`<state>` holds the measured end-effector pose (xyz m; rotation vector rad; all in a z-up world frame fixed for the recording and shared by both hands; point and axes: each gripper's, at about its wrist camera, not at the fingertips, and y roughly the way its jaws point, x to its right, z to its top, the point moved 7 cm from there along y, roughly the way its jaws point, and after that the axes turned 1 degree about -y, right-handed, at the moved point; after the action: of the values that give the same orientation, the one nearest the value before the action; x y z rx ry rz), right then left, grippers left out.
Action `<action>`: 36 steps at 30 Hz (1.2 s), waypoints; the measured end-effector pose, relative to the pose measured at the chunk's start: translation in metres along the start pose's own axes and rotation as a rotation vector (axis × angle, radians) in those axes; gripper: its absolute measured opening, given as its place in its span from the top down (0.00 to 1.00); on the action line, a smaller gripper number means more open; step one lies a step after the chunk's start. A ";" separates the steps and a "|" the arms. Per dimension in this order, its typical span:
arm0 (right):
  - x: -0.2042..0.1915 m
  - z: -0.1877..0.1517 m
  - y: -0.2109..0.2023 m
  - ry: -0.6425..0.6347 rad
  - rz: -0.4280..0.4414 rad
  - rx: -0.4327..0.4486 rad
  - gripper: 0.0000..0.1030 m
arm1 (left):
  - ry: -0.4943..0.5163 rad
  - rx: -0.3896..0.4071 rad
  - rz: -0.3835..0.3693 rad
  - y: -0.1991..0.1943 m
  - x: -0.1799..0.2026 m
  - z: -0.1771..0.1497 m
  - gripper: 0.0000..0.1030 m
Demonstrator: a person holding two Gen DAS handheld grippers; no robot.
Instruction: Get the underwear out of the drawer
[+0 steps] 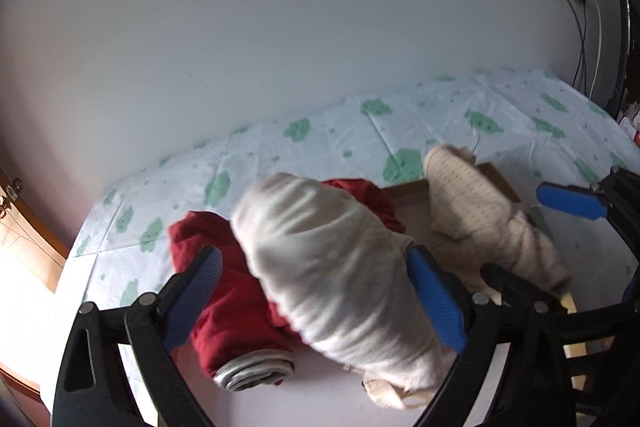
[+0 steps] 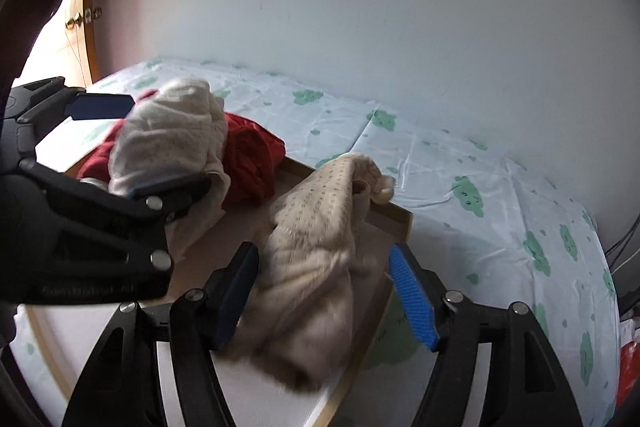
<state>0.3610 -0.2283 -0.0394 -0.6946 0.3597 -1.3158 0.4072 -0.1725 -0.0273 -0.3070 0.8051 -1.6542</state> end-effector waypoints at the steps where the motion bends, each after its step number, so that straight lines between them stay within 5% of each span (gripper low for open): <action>1: 0.000 -0.001 -0.005 0.009 0.002 0.010 0.32 | -0.010 0.005 -0.008 -0.004 -0.002 0.000 0.06; 14: 0.005 -0.026 -0.093 0.272 0.014 0.212 0.32 | -0.099 0.143 -0.047 -0.087 -0.037 -0.041 0.06; 20: -0.009 -0.054 -0.159 0.367 -0.020 0.396 0.32 | -0.145 0.226 -0.025 -0.124 -0.056 -0.077 0.06; 36: -0.051 -0.124 -0.219 0.463 0.020 0.364 0.32 | -0.280 0.079 -0.081 -0.152 -0.086 -0.197 0.06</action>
<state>0.1075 -0.2322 0.0027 -0.0748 0.4795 -1.4698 0.1958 -0.0176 -0.0518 -0.5083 0.5214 -1.6675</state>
